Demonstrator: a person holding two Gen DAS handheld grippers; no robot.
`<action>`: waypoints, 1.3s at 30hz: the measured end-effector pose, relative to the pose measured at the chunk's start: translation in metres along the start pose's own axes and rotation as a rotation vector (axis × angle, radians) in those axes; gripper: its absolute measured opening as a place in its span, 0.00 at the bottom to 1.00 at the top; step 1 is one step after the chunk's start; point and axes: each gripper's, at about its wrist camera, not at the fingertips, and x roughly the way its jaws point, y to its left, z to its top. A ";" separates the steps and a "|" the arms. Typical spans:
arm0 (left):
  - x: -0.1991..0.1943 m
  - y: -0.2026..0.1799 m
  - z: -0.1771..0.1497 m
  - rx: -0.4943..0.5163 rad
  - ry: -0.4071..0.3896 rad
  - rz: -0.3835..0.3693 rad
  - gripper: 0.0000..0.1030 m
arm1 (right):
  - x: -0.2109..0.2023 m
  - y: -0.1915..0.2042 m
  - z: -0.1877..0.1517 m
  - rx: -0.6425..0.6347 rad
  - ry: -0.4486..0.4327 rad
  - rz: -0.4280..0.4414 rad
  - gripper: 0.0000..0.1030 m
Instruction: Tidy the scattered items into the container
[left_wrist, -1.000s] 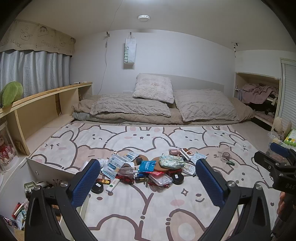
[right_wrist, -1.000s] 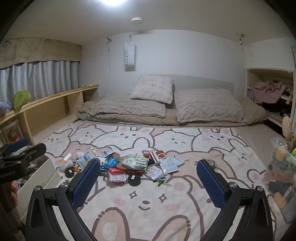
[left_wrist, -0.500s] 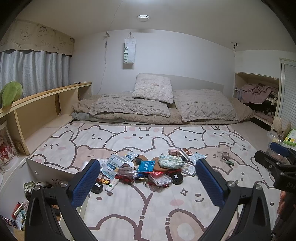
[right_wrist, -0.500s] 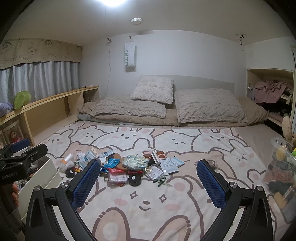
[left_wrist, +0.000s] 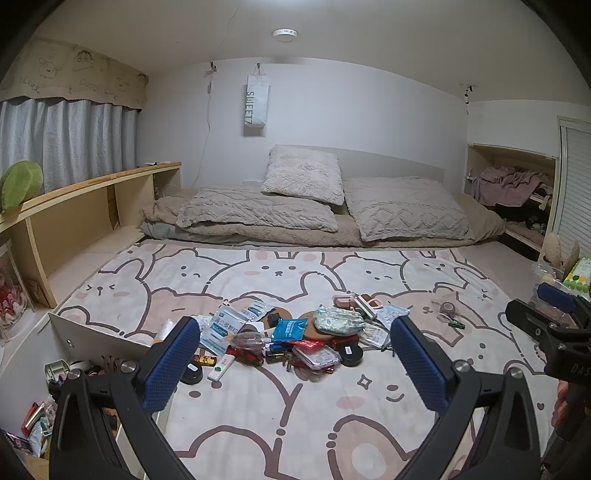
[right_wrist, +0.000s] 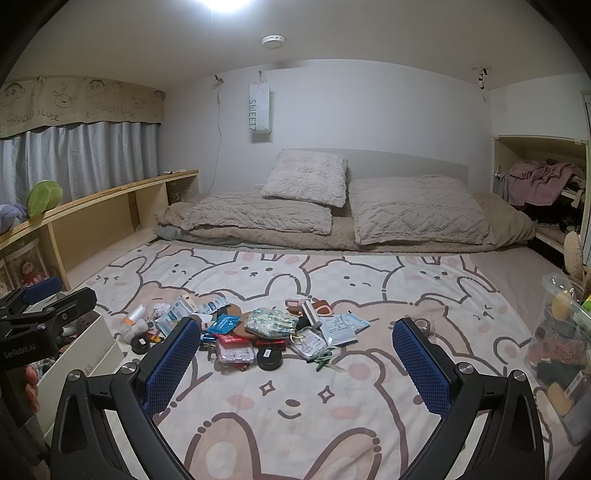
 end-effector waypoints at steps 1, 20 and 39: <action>0.000 0.001 0.000 0.001 0.000 0.000 1.00 | 0.000 0.000 0.000 0.000 0.000 -0.001 1.00; 0.011 0.004 -0.006 -0.001 0.038 -0.011 1.00 | 0.012 -0.006 -0.007 0.011 0.033 -0.013 1.00; 0.054 -0.007 -0.030 0.014 0.150 0.005 1.00 | 0.046 -0.012 -0.033 0.007 0.146 -0.015 1.00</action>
